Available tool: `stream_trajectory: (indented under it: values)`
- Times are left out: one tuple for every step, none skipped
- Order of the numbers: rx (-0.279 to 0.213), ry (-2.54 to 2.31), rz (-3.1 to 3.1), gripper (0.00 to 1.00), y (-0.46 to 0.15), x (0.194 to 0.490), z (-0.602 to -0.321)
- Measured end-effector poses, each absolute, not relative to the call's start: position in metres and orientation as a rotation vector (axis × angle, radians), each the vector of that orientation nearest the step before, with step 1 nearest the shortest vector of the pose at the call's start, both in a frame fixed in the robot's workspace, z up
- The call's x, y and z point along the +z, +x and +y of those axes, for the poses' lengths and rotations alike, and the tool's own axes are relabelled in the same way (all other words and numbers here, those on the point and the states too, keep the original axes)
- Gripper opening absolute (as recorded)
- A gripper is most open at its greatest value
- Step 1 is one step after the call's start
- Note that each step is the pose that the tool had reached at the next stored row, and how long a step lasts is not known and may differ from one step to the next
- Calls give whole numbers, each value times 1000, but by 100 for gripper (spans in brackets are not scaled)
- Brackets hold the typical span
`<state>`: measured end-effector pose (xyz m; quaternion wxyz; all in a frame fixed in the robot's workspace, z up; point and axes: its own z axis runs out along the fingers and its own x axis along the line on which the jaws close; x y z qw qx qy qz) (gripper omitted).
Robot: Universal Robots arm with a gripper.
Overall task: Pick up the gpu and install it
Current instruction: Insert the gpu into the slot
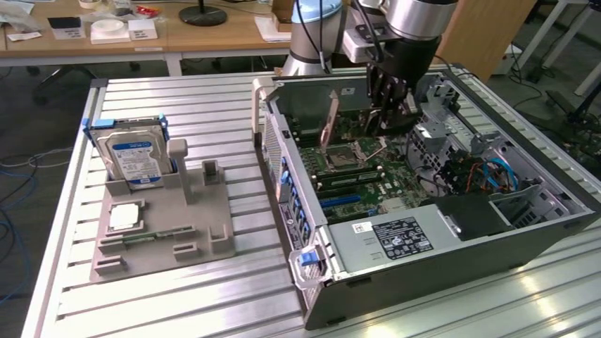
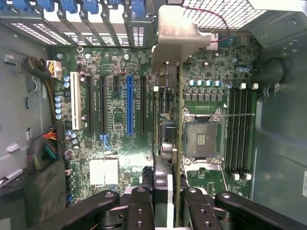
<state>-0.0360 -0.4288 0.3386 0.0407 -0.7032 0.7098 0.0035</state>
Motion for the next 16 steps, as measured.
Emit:
stream_trajectory:
  values:
    - [11, -2154, 2174, 28, -36, 338, -430]
    - [11, -2154, 2174, 28, -36, 338, -431]
    - [11, -2154, 2174, 28, -36, 337, -432]
    - [11, -2154, 2174, 28, -36, 337, -434]
    - [11, -2154, 2174, 28, -36, 336, -435]
    - [11, -2154, 2174, 28, -36, 336, -436]
    - [11, -2154, 2174, 28, -36, 336, -437]
    - [11, -2153, 2174, 28, -37, 335, -438]
    - [11, -2153, 2174, 28, -38, 334, -438]
    - [11, -2154, 2174, 28, -40, 334, -438]
    - [11, -2154, 2174, 28, -41, 333, -438]
    - [11, -2154, 2174, 28, -41, 333, -438]
    - [11, -2154, 2174, 28, -41, 332, -439]
    - [11, -2154, 2174, 28, -41, 332, -441]
    - [12, -2154, 2174, 28, -41, 331, -443]
    - [12, -2154, 2174, 28, -41, 331, -445]
